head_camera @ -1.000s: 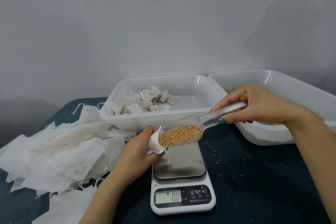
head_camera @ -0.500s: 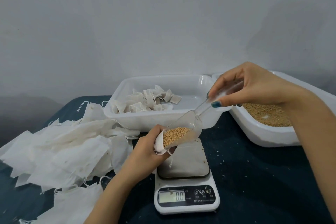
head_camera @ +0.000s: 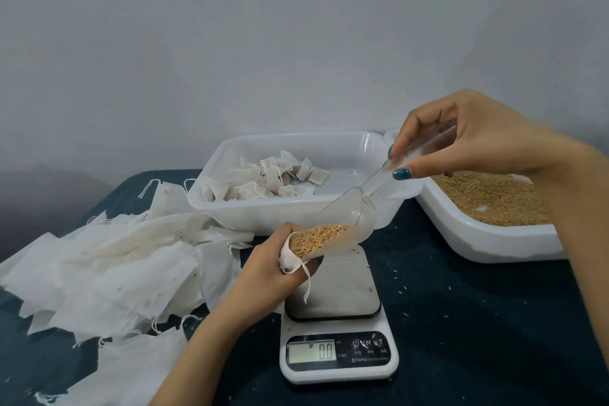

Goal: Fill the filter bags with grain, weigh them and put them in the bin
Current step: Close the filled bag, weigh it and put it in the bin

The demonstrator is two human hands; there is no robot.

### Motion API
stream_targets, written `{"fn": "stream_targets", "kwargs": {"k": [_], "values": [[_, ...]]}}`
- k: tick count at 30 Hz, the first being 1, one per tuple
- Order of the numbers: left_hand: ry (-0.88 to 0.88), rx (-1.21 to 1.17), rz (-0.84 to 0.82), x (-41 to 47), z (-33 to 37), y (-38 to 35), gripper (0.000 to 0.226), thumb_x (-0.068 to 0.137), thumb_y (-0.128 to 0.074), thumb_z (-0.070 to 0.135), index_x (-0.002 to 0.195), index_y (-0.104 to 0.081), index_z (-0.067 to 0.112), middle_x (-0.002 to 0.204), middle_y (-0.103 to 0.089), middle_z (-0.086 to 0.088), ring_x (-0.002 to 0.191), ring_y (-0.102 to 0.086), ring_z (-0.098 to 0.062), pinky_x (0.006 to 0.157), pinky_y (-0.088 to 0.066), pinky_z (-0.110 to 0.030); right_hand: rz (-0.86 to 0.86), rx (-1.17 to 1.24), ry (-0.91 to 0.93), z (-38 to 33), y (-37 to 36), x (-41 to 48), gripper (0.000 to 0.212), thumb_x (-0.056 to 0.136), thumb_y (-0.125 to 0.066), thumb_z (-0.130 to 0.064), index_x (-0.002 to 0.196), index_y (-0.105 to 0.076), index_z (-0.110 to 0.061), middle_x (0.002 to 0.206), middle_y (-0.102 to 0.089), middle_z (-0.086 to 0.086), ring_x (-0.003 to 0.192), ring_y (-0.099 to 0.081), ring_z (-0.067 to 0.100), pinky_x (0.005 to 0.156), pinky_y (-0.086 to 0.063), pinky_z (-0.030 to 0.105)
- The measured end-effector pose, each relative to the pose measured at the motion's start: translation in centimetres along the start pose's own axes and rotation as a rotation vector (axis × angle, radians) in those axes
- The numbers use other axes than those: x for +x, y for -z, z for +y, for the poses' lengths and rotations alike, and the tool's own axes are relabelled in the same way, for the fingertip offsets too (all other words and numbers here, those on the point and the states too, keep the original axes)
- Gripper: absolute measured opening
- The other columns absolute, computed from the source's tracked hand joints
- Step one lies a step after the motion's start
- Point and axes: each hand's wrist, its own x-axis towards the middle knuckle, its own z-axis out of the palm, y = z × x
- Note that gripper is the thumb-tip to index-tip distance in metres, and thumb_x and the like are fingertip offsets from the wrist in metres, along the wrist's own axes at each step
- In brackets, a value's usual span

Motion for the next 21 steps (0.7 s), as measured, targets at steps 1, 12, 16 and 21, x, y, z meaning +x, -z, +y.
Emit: {"fn": "stream_targets", "kwargs": {"k": [1, 12, 16, 21], "values": [[0.001, 0.000, -0.002, 0.0, 0.0, 0.0, 0.025, 0.076, -0.063, 0.044, 0.099, -0.058, 0.035, 0.086, -0.067, 0.013, 0.074, -0.061, -0.007, 0.066, -0.048, -0.024, 0.005, 0.000, 0.000, -0.1, 0.1, -0.1, 0.027, 0.060, -0.085, -0.039, 0.082, -0.076, -0.027, 0.088, -0.077, -0.003, 0.073, -0.071, 0.010, 0.053, -0.048, 0.013], [0.023, -0.037, 0.013, -0.1, 0.5, 0.1, 0.017, 0.080, -0.065, 0.032, 0.096, -0.058, 0.035, 0.083, -0.066, 0.011, 0.070, -0.057, -0.006, 0.064, -0.044, -0.020, 0.067, 0.022, 0.004, 1.3, 0.2, -1.1, 0.025, 0.060, -0.085, -0.036, 0.082, -0.076, -0.026, 0.090, -0.077, -0.002, 0.081, -0.071, 0.031, 0.054, -0.049, 0.014], [-0.004, -0.081, 0.038, -0.2, 1.1, 0.2, 0.018, 0.080, -0.065, 0.039, 0.095, -0.060, 0.029, 0.080, -0.065, 0.011, 0.068, -0.055, -0.002, 0.062, -0.043, -0.014, 0.142, 0.126, -0.021, 3.7, -0.7, -2.6, 0.030, 0.062, -0.085, -0.039, 0.084, -0.074, -0.022, 0.090, -0.077, 0.000, 0.066, -0.069, 0.014, 0.053, -0.048, 0.014], [0.007, -0.175, 0.083, -0.2, 1.5, 0.5, 0.024, 0.082, -0.064, 0.043, 0.099, -0.061, 0.026, 0.086, -0.063, -0.005, 0.071, -0.053, -0.010, 0.064, -0.045, -0.019, 0.317, 0.250, -0.053, 7.5, -3.1, -4.8, 0.042, 0.058, -0.088, -0.051, 0.086, -0.075, -0.023, 0.092, -0.076, 0.002, 0.066, -0.066, 0.006, 0.052, -0.048, 0.016]]}}
